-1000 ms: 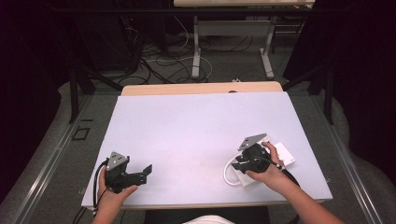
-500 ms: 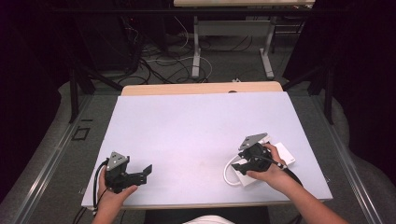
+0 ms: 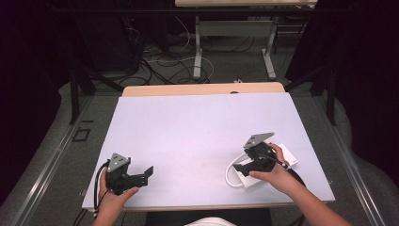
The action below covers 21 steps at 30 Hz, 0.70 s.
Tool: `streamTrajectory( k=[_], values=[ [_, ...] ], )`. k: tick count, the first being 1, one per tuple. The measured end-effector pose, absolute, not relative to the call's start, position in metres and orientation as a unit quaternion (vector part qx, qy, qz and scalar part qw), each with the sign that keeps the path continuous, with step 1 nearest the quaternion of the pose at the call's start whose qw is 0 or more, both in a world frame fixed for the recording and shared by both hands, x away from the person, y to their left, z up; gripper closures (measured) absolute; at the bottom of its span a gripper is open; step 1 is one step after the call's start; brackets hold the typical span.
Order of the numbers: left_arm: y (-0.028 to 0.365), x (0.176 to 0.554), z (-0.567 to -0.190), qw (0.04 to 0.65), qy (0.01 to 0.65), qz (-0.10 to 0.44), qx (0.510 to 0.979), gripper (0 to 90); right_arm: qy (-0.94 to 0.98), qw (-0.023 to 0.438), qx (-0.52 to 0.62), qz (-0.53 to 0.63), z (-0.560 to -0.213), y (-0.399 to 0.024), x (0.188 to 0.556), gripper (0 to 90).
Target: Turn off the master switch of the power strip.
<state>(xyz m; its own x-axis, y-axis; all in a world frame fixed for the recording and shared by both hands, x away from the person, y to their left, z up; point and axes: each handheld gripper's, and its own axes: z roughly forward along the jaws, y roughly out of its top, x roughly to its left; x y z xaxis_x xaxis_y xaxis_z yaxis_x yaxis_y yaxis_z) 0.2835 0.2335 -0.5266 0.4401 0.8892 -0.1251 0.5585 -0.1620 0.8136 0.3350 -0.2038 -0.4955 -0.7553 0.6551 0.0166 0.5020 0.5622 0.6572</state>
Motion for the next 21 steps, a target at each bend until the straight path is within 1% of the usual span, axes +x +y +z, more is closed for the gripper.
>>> streamTrajectory(
  k=[4, 6, 9, 11, 13, 17, 21],
  values=[
    [0.2335, 0.2836, -0.5263, 0.422, 0.491, 0.197, 0.736, 3.9, 0.873, 0.117, 0.340, 0.329, -0.4949, -0.2043, 0.3361, 14.9],
    [0.2337, 0.2837, -0.5262, 0.422, 0.490, 0.195, 0.737, 3.9, 0.869, 0.118, 0.346, 0.334, -0.4945, -0.2050, 0.3368, 13.1],
    [0.2334, 0.2840, -0.5263, 0.423, 0.490, 0.193, 0.737, 3.9, 0.861, 0.128, 0.357, 0.339, -0.4951, -0.2051, 0.3376, 0.0],
    [0.2330, 0.2839, -0.5263, 0.424, 0.490, 0.191, 0.737, 3.9, 0.856, 0.135, 0.361, 0.345, -0.4954, -0.2061, 0.3379, 0.0],
    [0.2328, 0.2837, -0.5262, 0.424, 0.489, 0.191, 0.738, 3.9, 0.851, 0.129, 0.369, 0.352, -0.4948, -0.2068, 0.3379, 0.0],
    [0.2329, 0.2835, -0.5261, 0.425, 0.489, 0.191, 0.737, 3.9, 0.843, 0.142, 0.374, 0.360, -0.4940, -0.2076, 0.3382, 0.0],
    [0.2331, 0.2834, -0.5260, 0.426, 0.489, 0.192, 0.736, 3.9, 0.842, 0.144, 0.372, 0.362, -0.4908, -0.2085, 0.3368, 0.0]
  ],
)
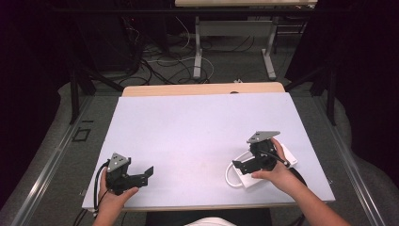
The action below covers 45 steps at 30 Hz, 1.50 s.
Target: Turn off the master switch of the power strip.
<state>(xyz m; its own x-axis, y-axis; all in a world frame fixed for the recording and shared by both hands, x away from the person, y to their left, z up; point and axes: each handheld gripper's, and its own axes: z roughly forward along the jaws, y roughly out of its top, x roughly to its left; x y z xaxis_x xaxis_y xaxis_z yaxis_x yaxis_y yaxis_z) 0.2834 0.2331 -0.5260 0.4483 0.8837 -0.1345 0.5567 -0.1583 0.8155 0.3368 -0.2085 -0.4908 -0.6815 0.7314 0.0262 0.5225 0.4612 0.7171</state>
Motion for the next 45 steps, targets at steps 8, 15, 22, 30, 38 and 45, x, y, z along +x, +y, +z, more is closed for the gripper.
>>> streamTrajectory(
  k=[8, 15, 22, 30, 38, 45],
  values=[
    [0.233, 0.283, -0.525, 0.431, 0.490, 0.193, 0.733, 3.9, 0.834, 0.170, 0.374, 0.368, -0.490, -0.212, 0.333, 0.0],
    [0.234, 0.283, -0.525, 0.433, 0.490, 0.194, 0.732, 3.9, 0.814, 0.185, 0.387, 0.391, -0.487, -0.224, 0.331, 0.0],
    [0.234, 0.282, -0.524, 0.435, 0.492, 0.193, 0.729, 3.9, 0.793, 0.198, 0.403, 0.411, -0.486, -0.238, 0.326, 0.0],
    [0.236, 0.282, -0.523, 0.436, 0.494, 0.193, 0.727, 3.9, 0.765, 0.218, 0.421, 0.436, -0.486, -0.255, 0.318, 0.0],
    [0.236, 0.282, -0.523, 0.437, 0.495, 0.194, 0.725, 3.9, 0.734, 0.232, 0.449, 0.453, -0.488, -0.273, 0.307, 0.0],
    [0.238, 0.282, -0.522, 0.437, 0.497, 0.196, 0.723, 3.9, 0.716, 0.247, 0.463, 0.461, -0.491, -0.287, 0.299, 0.0]
  ],
)
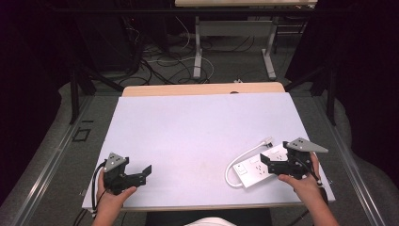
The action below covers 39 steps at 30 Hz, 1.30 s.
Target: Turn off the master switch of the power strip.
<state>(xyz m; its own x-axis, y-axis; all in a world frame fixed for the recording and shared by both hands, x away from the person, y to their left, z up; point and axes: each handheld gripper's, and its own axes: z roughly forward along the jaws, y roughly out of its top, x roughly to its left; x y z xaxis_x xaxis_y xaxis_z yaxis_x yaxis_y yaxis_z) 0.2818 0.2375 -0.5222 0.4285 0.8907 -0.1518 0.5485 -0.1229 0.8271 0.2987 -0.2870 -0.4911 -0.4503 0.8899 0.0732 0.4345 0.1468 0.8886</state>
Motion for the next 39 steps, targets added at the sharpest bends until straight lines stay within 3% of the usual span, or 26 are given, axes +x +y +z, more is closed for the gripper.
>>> streamTrajectory(
  k=[25, 39],
  values=[
    [0.241, 0.283, -0.523, 0.438, 0.505, 0.198, 0.717, 3.9, 0.672, 0.293, 0.504, 0.457, -0.527, -0.318, 0.288, 0.0],
    [0.242, 0.284, -0.526, 0.434, 0.509, 0.193, 0.718, 3.9, 0.663, 0.292, 0.526, 0.445, -0.539, -0.333, 0.289, 0.0]
  ],
)
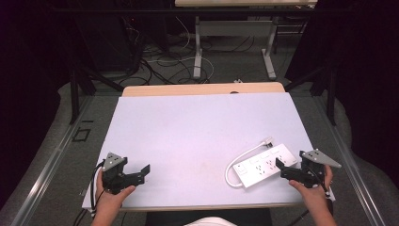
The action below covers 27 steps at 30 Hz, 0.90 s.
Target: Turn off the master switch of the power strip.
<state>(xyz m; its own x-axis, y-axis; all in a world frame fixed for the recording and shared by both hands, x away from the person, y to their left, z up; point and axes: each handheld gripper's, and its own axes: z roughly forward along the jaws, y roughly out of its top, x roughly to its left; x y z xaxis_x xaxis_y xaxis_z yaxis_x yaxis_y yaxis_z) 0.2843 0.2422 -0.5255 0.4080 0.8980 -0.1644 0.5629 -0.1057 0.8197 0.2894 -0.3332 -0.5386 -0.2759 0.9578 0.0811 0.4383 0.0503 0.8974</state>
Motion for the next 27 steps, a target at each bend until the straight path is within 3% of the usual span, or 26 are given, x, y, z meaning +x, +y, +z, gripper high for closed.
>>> streamTrajectory(
  k=[27],
  values=[
    [0.244, 0.286, -0.527, 0.433, 0.514, 0.193, 0.715, 4.1, 0.655, 0.273, 0.545, 0.446, -0.551, -0.343, 0.295, 0.0]
  ],
)
